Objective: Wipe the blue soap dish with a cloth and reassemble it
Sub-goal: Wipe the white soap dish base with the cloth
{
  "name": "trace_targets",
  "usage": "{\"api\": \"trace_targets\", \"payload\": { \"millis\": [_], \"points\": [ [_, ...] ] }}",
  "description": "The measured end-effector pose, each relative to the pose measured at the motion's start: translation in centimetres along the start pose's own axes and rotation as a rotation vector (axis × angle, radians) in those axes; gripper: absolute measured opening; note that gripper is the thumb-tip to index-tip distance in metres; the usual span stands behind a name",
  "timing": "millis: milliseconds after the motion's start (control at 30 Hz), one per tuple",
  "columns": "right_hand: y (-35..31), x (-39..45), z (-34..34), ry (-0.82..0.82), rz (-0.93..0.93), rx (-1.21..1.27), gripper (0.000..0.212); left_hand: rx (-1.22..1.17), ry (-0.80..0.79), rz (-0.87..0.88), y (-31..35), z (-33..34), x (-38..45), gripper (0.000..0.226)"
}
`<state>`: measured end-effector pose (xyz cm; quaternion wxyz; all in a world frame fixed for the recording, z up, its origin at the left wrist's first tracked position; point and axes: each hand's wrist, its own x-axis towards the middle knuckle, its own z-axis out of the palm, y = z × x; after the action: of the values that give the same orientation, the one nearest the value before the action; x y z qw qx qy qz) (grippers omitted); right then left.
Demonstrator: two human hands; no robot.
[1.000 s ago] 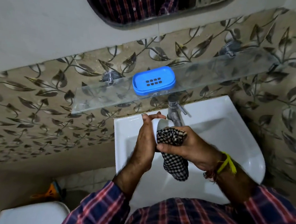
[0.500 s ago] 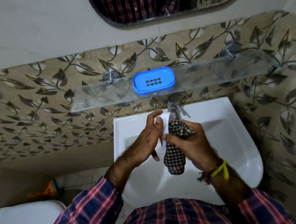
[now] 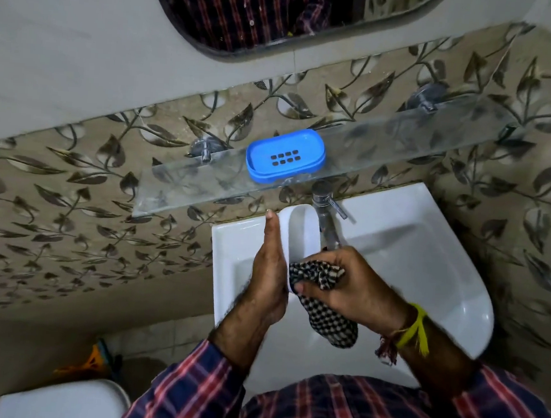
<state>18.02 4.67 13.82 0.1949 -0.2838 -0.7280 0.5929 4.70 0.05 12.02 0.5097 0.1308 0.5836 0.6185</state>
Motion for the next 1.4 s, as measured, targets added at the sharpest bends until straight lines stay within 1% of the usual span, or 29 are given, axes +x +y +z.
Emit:
{"api": "trace_targets", "payload": {
  "millis": [33, 67, 167, 200, 233, 300, 367, 400, 433, 467, 533, 567, 600, 633, 700, 733, 800, 867, 900, 933, 1000, 1033, 1100, 1133, 1167, 1233, 1267, 1300, 1400],
  "points": [
    [-0.2, 0.0, -0.2, 0.007, -0.019, -0.052, 0.015, -0.018, -0.009, -0.024, 0.1, -0.1, 0.1, 0.07],
    [-0.4, 0.1, -0.4, 0.057, -0.033, -0.097, 0.016, -0.049, -0.021, -0.055, -0.1, -0.4, 0.1, 0.074],
    [-1.1, 0.9, -1.4, 0.365, -0.053, -0.097, 0.018, -0.132, -0.097, -0.096, -0.8, -1.3, 0.4, 0.077],
    [-1.3, 1.2, -1.5, 0.422, -0.074, -0.132, 0.017, -0.137, -0.114, -0.105, -1.2, -1.4, 0.4, 0.076],
    [-1.5, 1.6, -1.3, 0.446, -0.084, -0.214, 0.014, -0.139, -0.13, -0.117, -1.6, -1.4, 0.4, 0.075],
    [-1.4, 1.9, 0.0, 0.482, -0.038, -0.365, 0.01, -0.123, -0.153, -0.136, -2.4, -0.8, 0.2, 0.073],
    [-1.3, 1.9, 1.1, 0.573, -0.026, -0.407, 0.006, -0.105, -0.149, -0.121, -3.4, -0.1, 0.2, 0.071],
    [-1.3, 1.8, 1.5, 0.597, -0.068, -0.394, 0.006, -0.108, -0.13, -0.114, -3.6, 0.1, 0.2, 0.069],
    [-1.4, 1.6, 1.7, 0.573, -0.125, -0.368, 0.009, -0.122, -0.116, -0.109, -3.4, 0.3, 0.3, 0.068],
    [-1.3, 1.4, 1.7, 0.498, -0.168, -0.35, 0.01, -0.137, -0.11, -0.109, -3.1, 0.3, 0.4, 0.068],
    [-1.4, 1.0, 1.4, 0.317, -0.173, -0.393, 0.007, -0.141, -0.12, -0.131, -2.5, -0.2, 0.7, 0.076],
    [-1.6, 0.9, 1.2, 0.264, -0.146, -0.477, 0.009, -0.139, -0.13, -0.137, -2.4, -0.3, 0.8, 0.08],
    [-1.7, 0.9, 0.9, 0.26, -0.13, -0.572, 0.012, -0.129, -0.136, -0.13, -2.6, -0.4, 0.7, 0.082],
    [-1.9, 1.1, 0.7, 0.298, -0.122, -0.638, 0.015, -0.117, -0.14, -0.114, -3.0, -0.3, 0.6, 0.082],
    [-2.7, 1.5, 0.2, 0.389, -0.125, -0.625, 0.018, -0.105, -0.144, -0.096, -3.4, 0.1, 0.3, 0.078],
    [-3.0, 1.6, 0.2, 0.382, -0.146, -0.6, 0.015, -0.109, -0.144, -0.106, -3.3, 0.2, 0.2, 0.078],
    [-3.2, 1.1, 0.8, 0.263, -0.154, -0.617, 0.007, -0.123, -0.158, -0.135, -2.7, -0.2, 0.2, 0.084],
    [-3.2, 0.2, 1.3, 0.154, -0.08, -0.648, 0.024, -0.122, -0.181, -0.159, -2.2, -0.7, 0.3, 0.093],
    [-3.1, 0.2, 1.3, 0.169, -0.056, -0.664, 0.031, -0.115, -0.185, -0.159, -2.3, -0.8, 0.1, 0.094],
    [-3.0, 0.5, 1.1, 0.222, -0.047, -0.669, 0.032, -0.108, -0.178, -0.146, -2.6, -0.6, 0.0, 0.092],
    [-3.3, 1.4, 0.8, 0.318, -0.066, -0.651, 0.028, -0.104, -0.155, -0.122, -2.9, -0.2, -0.2, 0.086],
    [-3.5, 1.6, 0.8, 0.304, -0.09, -0.64, 0.024, -0.112, -0.149, -0.119, -2.7, -0.2, -0.1, 0.085],
    [-3.5, 1.2, 1.1, 0.181, -0.112, -0.653, 0.015, -0.142, -0.13, -0.109, -1.9, -0.6, 0.3, 0.087],
    [-3.5, 0.6, 1.4, 0.13, -0.083, -0.676, 0.017, -0.156, -0.117, -0.091, -1.5, -0.7, 0.5, 0.086],
    [-3.4, 0.1, 1.5, 0.127, -0.043, -0.697, 0.021, -0.154, -0.106, -0.069, -1.3, -0.7, 0.7, 0.083],
    [-2.8, 0.0, 1.1, 0.228, 0.028, -0.686, 0.023, -0.123, -0.087, -0.053, -1.3, -0.2, 0.5, 0.075],
    [-2.7, 0.2, 0.9, 0.271, 0.034, -0.663, 0.022, -0.121, -0.08, -0.061, -1.4, 0.0, 0.5, 0.073],
    [-2.7, 0.4, 1.0, 0.275, 0.018, -0.645, 0.021, -0.127, -0.075, -0.067, -1.4, 0.0, 0.5, 0.072],
    [-2.8, 0.0, 1.6, 0.121, -0.03, -0.729, 0.013, -0.129, -0.036, -0.049, -0.9, -0.2, 0.6, 0.075]
  ]
}}
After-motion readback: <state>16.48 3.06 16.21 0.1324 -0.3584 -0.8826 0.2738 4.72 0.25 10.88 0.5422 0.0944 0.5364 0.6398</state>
